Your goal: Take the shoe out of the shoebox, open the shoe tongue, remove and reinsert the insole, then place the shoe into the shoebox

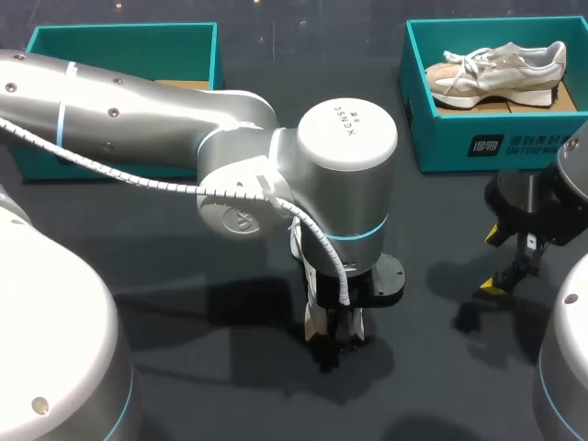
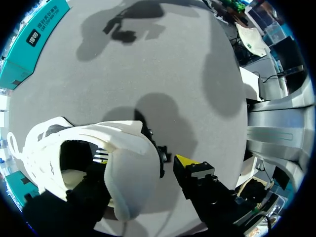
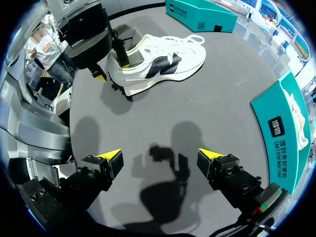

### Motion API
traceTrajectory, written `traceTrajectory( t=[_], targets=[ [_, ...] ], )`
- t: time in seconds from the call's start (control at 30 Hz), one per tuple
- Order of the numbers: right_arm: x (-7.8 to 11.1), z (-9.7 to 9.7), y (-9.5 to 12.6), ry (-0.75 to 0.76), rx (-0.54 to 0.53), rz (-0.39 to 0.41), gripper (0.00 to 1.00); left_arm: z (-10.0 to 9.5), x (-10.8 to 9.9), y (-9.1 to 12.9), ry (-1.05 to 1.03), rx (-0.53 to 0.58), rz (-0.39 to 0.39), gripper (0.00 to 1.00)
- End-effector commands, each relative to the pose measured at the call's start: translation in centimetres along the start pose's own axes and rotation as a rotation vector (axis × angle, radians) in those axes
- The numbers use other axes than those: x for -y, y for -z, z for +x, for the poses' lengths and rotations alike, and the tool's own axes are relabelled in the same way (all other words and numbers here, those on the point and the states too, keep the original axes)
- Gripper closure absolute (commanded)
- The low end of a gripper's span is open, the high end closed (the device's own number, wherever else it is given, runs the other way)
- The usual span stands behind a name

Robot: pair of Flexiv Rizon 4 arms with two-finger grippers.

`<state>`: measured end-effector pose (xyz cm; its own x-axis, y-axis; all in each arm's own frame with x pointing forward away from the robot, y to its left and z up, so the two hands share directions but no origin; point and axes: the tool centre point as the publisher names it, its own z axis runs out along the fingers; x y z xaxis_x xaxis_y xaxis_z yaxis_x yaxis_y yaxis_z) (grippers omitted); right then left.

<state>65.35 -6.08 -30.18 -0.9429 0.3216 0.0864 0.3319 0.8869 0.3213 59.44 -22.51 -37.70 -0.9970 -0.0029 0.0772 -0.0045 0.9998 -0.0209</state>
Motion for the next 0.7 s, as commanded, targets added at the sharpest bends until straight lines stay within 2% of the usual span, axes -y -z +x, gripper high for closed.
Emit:
traceTrajectory(
  t=[0.03,0.1,0.17,0.2,0.7],
  targets=[
    [0.1,0.2,0.0,0.000,0.003,-0.001,0.00,0.0,0.7,-0.2,0.000,-0.001,-0.018,0.42],
    [0.1,0.2,0.0,0.000,0.003,-0.001,0.00,0.0,0.7,-0.2,0.002,0.000,-0.019,0.55],
    [0.1,0.2,0.0,0.000,0.003,-0.001,0.00,0.0,0.8,-0.1,0.003,0.001,-0.020,0.80],
    [0.1,0.2,0.0,0.000,0.003,-0.001,0.00,0.0,0.8,-0.1,0.004,0.001,-0.021,1.00],
    [0.1,0.2,0.0,0.000,0.003,-0.001,0.00,-0.1,-0.4,1.0,-0.002,-0.029,-0.008,1.00]
  ],
)
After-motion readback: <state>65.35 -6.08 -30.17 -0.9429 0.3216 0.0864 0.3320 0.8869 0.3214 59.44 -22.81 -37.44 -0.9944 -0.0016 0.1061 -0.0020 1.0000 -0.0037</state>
